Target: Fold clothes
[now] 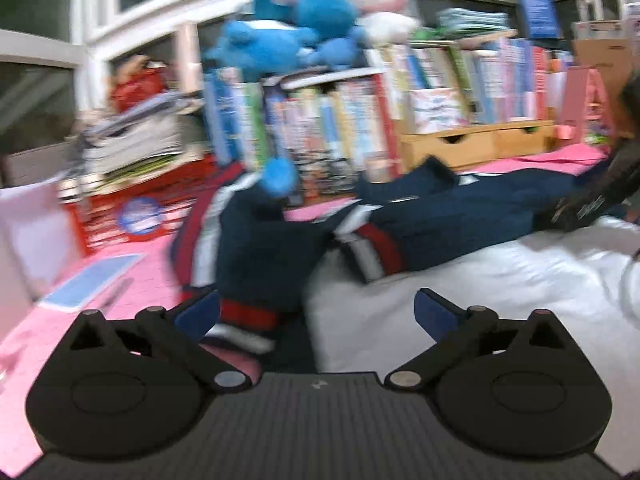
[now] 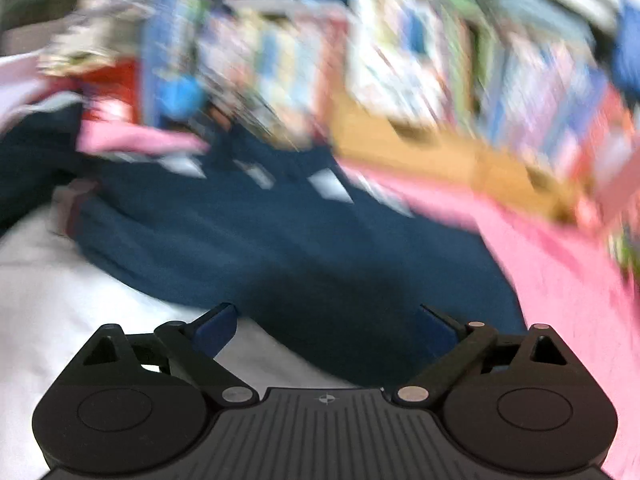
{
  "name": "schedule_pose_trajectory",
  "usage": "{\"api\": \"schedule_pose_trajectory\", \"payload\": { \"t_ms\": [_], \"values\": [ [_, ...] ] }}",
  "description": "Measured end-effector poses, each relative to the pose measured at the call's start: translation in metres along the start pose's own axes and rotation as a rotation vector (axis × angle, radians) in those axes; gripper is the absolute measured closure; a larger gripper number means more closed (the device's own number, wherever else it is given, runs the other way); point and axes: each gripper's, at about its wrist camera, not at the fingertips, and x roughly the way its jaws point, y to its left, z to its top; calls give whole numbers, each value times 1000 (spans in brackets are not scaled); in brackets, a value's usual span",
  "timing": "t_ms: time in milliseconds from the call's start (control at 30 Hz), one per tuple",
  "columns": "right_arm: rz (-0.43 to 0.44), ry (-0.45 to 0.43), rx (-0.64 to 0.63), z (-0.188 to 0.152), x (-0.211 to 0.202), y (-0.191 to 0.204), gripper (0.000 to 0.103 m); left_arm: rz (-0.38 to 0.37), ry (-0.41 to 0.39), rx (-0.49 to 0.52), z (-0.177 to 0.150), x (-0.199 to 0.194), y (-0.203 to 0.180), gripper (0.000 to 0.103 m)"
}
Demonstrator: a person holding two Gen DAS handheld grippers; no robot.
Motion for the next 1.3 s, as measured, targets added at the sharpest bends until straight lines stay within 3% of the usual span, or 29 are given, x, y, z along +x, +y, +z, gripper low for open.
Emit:
{"api": "schedule_pose_trajectory", "payload": {
  "t_ms": [100,167,200,267,367,433,467,500,533,567,600,633,667,767,967,1033,1100,1200,1267,1300],
  "values": [
    [118,-139,-102,31,-27,49,6,34,79,-84,-14,10,19,0],
    [241,-178,-161,48,-35,85,10,65,157,-160,-24,17,36,0],
    [307,-193,-193,56,-37,104,30,83,203,-201,-30,20,45,0],
    [396,-194,-261,64,-35,142,58,104,212,-291,-42,12,69,0],
    [484,-173,-363,70,-24,200,56,146,212,-345,-55,-2,95,0],
    [480,-174,-420,67,-14,232,36,172,213,-342,-62,-10,106,0],
    [450,-187,-451,65,-8,248,14,179,209,-336,-66,-13,109,0],
    [424,-191,-468,65,-3,260,5,185,206,-329,-70,-16,112,0],
    [404,-178,-453,67,3,264,5,176,203,-325,-72,-19,114,0],
    [385,-164,-438,70,9,268,20,176,203,-324,-71,-18,114,0],
    [365,-151,-423,72,15,272,65,176,203,-323,-71,-18,114,0],
    [346,-138,-408,75,21,276,78,176,203,-321,-71,-18,114,0],
    [333,-133,-375,78,23,272,81,177,203,-320,-71,-18,114,0],
    [337,-175,-156,90,3,214,83,180,196,-320,-73,-17,113,0],
    [306,-228,276,107,-29,94,79,190,181,-319,-76,-17,111,0],
    [201,-163,371,95,-17,66,72,193,180,-319,-76,-17,110,0],
    [91,-76,449,82,-2,43,53,195,184,-321,-76,-16,111,0],
    [-53,46,559,61,19,10,42,198,188,-321,-75,-16,111,0],
    [-6,43,611,44,20,0,37,199,190,-322,-75,-16,110,0],
    [28,24,620,38,19,-1,30,199,192,-322,-75,-16,110,0]
  ]
}}
